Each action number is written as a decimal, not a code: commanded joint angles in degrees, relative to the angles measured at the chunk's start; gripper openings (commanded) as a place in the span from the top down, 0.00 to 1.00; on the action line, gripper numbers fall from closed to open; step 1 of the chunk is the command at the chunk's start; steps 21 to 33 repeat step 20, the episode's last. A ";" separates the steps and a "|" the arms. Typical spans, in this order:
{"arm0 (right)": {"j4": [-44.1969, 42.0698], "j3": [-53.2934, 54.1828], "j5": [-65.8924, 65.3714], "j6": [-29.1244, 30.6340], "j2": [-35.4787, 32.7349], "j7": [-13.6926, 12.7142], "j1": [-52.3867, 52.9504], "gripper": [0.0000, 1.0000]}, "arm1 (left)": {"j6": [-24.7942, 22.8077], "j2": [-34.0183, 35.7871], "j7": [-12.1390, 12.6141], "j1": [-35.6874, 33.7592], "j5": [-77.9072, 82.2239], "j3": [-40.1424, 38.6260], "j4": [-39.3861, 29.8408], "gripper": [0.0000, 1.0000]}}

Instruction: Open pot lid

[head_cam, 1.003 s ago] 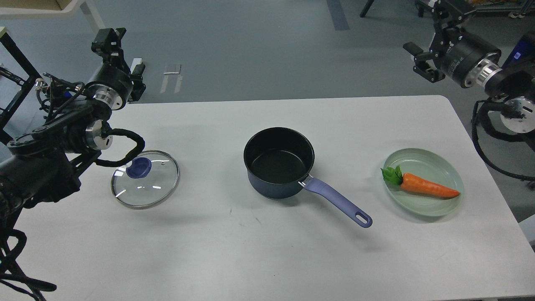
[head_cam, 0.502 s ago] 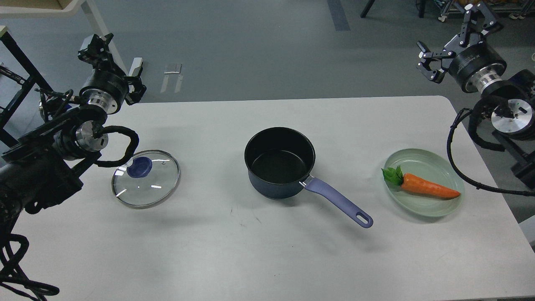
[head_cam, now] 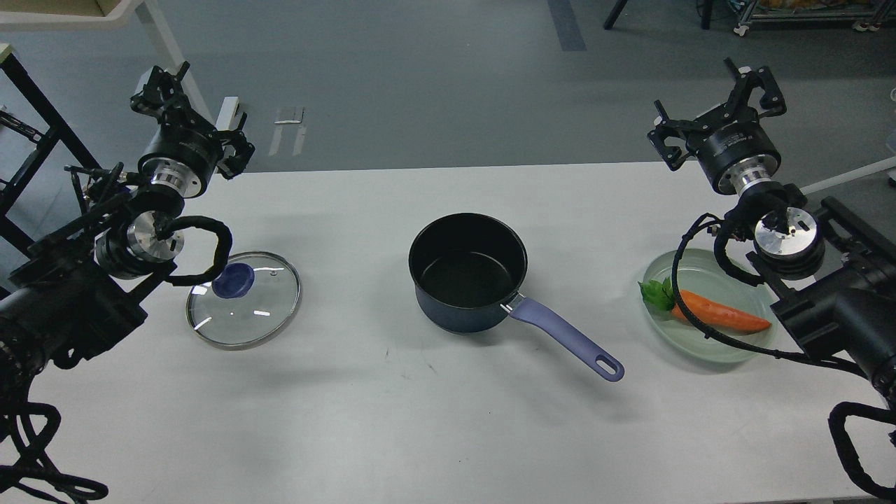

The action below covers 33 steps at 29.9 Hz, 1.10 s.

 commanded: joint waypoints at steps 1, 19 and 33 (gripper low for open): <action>-0.03 -0.56 -0.09 1.00 0.07 0.06 -0.12 0.00 | -0.31 0.26 -0.19 0.09 0.22 -0.07 -0.06 0.01; -0.03 -0.65 -0.09 3.11 0.07 0.14 -0.20 0.00 | -2.78 0.35 -0.01 2.46 0.31 -0.33 -2.70 0.01; 0.06 -0.83 -0.18 3.29 0.07 0.14 -0.20 0.00 | -2.78 0.44 0.08 2.55 0.31 -0.33 -2.70 0.01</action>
